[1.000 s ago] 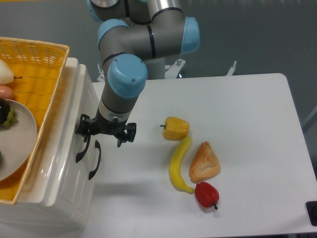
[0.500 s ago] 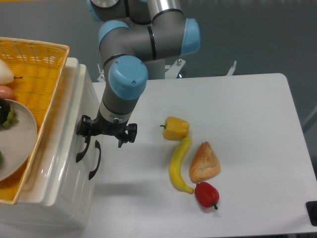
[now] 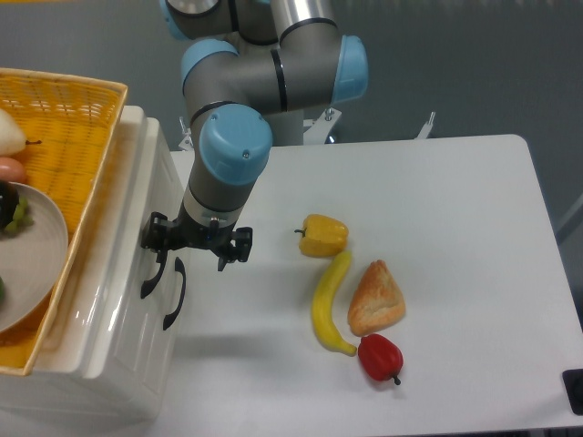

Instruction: Slide open the top white drawer

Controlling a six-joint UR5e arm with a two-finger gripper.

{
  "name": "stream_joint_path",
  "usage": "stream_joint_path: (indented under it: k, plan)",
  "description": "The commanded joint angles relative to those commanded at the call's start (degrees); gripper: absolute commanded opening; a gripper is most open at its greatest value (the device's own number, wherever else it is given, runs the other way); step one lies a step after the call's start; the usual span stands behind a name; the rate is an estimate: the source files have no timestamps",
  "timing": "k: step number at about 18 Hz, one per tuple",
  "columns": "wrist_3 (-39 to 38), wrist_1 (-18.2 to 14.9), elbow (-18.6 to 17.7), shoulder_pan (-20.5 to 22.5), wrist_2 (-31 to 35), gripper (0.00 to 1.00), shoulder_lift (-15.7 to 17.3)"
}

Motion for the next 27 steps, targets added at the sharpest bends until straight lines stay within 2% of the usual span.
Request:
stream_joint_path:
  k: [27]
  plan:
    - [0.09,0.0,0.09,1.67,2.55,1.0,0.18]
